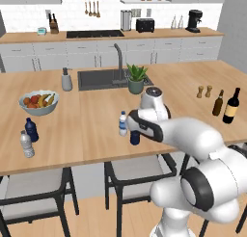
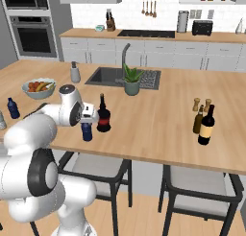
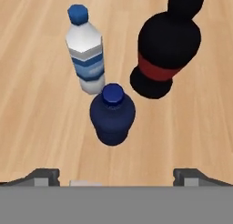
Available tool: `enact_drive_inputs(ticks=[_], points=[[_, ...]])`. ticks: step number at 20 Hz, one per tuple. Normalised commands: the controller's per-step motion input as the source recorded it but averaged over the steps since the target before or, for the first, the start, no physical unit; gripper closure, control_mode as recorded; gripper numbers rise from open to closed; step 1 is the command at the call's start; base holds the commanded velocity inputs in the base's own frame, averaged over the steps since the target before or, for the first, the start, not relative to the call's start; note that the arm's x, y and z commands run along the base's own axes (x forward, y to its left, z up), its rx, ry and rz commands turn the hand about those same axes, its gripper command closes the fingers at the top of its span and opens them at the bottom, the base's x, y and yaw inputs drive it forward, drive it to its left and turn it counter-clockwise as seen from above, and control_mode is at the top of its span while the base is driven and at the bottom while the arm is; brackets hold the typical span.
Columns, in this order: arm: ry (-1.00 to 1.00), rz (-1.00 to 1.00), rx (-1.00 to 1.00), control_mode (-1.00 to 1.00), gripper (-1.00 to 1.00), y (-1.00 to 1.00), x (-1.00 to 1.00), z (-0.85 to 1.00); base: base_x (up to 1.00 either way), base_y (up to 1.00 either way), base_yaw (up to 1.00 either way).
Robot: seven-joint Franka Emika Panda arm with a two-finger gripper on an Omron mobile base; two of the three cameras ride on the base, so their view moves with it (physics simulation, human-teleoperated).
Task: Move the plastic bottles in the middle to the plastics group, and the glass bottles in the middle to the glass group.
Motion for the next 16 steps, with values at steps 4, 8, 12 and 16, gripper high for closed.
enact_drive_inputs(ticks=[4, 8, 12, 16], points=[[0.01, 0.00, 0.00, -1.00, -1.00, 0.08, 0.31, -0.29, 0.00, 0.00, 0.00], [0.05, 0.00, 0.00, -1.00, -1.00, 0.00, 0.33, -0.24, 0.00, 0.00, 0.00], [0.03, 0.00, 0.00, -1.00, -1.00, 0.00, 0.17, -0.13, 0.00, 0.00, 0.00], [0.02, 0.00, 0.00, -1.00, -1.00, 0.00, 0.13, -0.16, 0.00, 0.00, 0.00]])
